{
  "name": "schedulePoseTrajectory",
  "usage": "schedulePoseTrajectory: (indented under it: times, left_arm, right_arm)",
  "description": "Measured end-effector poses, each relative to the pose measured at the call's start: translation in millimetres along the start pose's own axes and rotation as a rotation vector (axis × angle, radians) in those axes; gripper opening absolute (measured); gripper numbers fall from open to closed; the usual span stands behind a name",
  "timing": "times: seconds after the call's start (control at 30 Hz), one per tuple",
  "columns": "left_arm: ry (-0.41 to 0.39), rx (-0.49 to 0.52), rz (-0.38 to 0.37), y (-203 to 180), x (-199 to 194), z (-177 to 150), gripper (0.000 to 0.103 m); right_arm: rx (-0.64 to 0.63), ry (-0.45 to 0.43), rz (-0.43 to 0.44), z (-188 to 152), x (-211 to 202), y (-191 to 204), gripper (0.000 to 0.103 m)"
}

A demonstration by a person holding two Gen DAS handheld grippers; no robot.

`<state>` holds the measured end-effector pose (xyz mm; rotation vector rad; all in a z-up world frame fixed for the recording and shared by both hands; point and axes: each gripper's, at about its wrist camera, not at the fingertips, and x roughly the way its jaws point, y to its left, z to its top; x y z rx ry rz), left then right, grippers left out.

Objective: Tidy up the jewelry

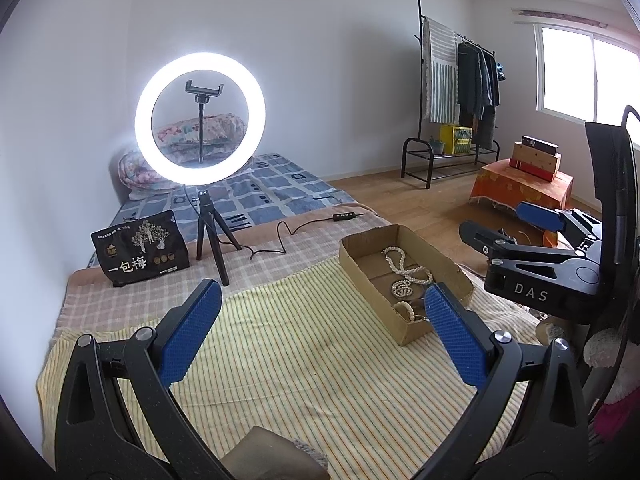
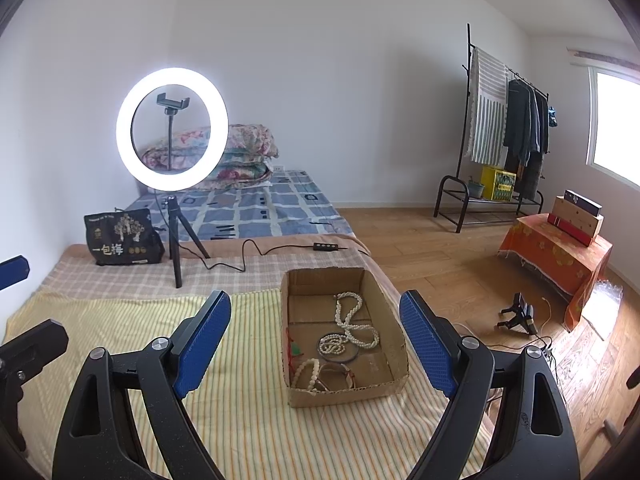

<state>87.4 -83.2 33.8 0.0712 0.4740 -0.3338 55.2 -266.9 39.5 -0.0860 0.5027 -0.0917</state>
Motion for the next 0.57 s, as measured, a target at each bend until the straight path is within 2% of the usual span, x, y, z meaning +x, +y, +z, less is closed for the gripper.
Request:
schedulePoseTrajectory:
  times: [0.57]
  left_arm:
    - [-0.009,0.004,0.0,-1.0,-2.3,4.4,0.103]
  right_arm:
    - [-0.006,0.008,0.002,-1.1,1.2,1.3,0.086]
